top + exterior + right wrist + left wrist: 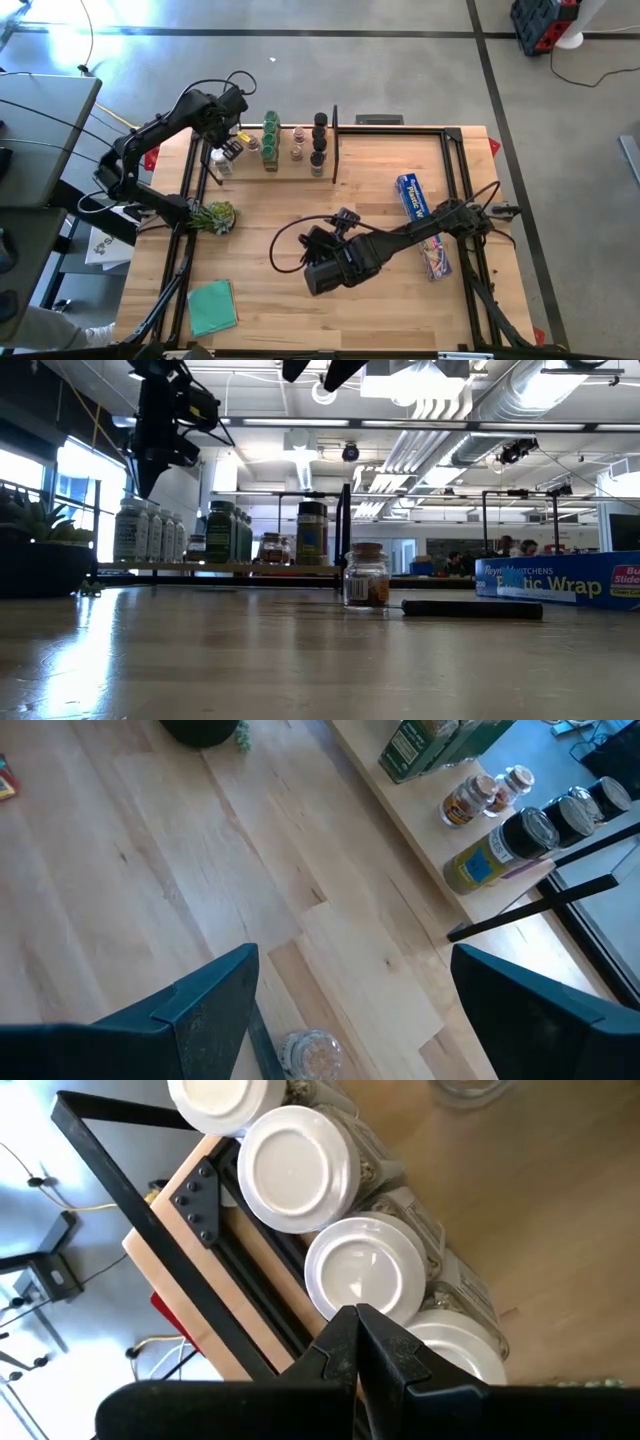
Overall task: Shelf spices
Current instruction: Adjust the white lid seasoning bottles on the shelf
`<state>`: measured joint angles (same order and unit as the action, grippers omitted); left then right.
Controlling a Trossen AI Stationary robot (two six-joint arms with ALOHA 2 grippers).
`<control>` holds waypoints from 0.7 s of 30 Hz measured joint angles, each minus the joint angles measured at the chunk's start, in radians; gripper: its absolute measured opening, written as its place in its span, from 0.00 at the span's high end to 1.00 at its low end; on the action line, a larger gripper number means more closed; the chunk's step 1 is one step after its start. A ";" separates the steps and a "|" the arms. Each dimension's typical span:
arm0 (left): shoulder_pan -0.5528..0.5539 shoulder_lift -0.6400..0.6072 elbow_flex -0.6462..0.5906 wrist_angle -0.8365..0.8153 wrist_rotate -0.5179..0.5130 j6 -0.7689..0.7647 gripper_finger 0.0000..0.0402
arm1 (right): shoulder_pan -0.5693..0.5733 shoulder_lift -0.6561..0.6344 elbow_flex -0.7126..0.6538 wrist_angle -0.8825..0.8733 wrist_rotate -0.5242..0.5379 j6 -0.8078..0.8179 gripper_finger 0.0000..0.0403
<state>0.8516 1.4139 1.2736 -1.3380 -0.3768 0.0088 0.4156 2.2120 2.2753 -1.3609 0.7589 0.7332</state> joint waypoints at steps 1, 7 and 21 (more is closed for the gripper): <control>0.000 0.000 0.000 0.001 0.002 0.004 1.00 | 0.000 0.000 0.000 0.000 0.000 0.000 0.19; 0.007 0.000 0.000 0.010 0.010 0.022 1.00 | 0.000 0.000 0.000 0.000 0.000 0.001 0.19; 0.038 0.000 0.000 0.021 0.062 0.048 1.00 | 0.002 0.000 0.000 0.000 0.000 0.002 0.19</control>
<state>0.8899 1.4139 1.2734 -1.3168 -0.3153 0.0566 0.4179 2.2120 2.2753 -1.3605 0.7593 0.7353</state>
